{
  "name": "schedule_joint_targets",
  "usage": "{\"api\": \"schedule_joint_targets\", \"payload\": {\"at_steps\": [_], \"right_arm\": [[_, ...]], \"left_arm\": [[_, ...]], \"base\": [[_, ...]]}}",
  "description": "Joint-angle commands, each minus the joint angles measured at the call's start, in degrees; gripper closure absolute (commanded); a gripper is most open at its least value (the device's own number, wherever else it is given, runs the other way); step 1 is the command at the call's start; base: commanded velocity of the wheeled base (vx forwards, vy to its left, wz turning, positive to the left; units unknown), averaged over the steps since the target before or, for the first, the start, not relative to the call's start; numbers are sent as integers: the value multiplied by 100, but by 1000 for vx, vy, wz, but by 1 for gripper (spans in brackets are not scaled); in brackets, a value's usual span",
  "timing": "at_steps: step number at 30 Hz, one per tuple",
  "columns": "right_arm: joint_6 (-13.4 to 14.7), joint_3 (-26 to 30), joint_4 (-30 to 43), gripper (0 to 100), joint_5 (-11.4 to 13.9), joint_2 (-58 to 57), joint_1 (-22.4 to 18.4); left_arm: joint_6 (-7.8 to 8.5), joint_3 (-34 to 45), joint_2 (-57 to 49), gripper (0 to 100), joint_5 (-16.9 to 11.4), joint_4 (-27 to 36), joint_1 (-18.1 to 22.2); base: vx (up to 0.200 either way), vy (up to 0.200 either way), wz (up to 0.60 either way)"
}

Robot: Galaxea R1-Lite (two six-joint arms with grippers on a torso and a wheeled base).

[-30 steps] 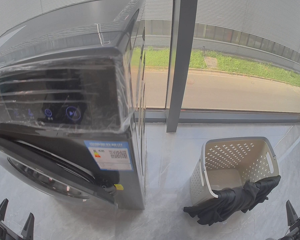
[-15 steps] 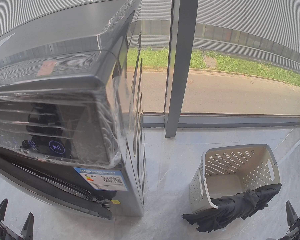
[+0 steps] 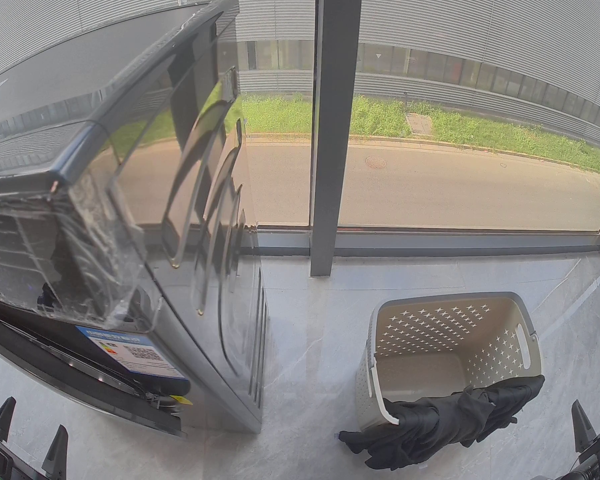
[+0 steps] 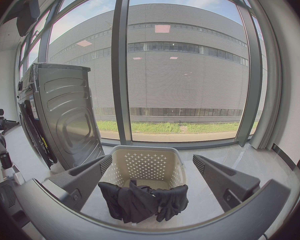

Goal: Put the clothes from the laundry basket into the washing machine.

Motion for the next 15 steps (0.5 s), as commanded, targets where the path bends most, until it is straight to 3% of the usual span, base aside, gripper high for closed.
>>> {"api": "schedule_joint_targets", "payload": {"at_steps": [1,14,15], "right_arm": [[-4,101,-2,0,4,-93,2],[-4,101,-2,0,4,-93,2],[-4,101,-2,0,4,-93,2]], "left_arm": [[8,92,-104,0,1,-4,1],[-1,101,-104,0,1,-13,-8],[-27,101,-104,0,1,-13,-8]], "base": [[0,-200,0],[0,-200,0],[0,0,0]]}}
